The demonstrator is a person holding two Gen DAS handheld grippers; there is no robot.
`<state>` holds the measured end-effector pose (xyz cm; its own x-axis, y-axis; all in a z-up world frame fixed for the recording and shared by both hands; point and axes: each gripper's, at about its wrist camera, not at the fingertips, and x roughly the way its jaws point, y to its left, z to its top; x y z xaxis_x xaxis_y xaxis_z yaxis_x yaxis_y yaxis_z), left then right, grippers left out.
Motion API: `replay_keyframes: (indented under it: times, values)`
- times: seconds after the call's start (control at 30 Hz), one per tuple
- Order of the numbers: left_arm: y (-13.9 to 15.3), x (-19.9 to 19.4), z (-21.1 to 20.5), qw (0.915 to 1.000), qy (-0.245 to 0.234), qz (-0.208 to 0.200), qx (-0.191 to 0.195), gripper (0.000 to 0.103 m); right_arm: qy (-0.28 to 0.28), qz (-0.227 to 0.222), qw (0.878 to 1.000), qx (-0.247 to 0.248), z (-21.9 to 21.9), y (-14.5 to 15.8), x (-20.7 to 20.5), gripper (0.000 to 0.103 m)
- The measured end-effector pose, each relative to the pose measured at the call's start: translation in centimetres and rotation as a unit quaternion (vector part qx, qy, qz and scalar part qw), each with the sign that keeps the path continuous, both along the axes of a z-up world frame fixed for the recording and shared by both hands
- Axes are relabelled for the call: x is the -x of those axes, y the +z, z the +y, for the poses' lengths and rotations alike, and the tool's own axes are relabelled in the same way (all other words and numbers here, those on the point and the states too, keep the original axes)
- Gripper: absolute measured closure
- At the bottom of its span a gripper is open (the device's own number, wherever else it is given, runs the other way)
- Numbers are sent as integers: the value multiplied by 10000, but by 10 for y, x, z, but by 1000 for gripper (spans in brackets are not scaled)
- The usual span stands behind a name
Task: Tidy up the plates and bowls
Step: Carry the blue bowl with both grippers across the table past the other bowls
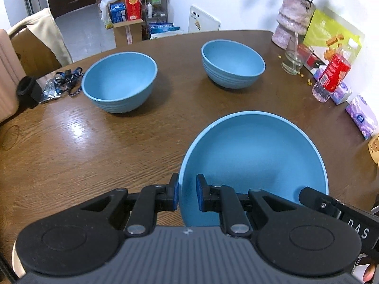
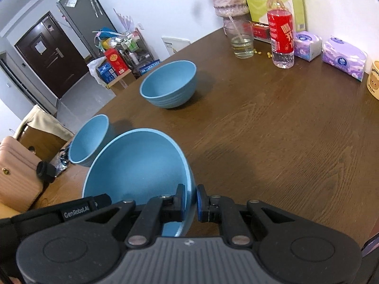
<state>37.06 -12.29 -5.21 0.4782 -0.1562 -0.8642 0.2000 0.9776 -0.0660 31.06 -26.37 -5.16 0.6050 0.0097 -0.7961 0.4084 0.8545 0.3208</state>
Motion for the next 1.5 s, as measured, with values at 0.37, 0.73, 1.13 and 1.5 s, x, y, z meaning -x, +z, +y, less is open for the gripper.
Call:
replay_keyframes:
  times: [0.37,0.73,1.13,1.5]
  values:
    - [-28,-17,-28,9998,-134,166,-64,88,-56,184,9998,-6,-26,-26,-15,94]
    - [-47,-30,-60,9993,-264,240,-150,88,-94,260,9995,118,-50,-43,-26,94]
    - [-60,-33,-85,9985,-434,218,-254,88,-126,219,9991,337,-68,-55,-29,94]
    - [-64,-27,-91,9978,-538,192,-350,88,-62,295,9987,412,-72,-64,-28,95]
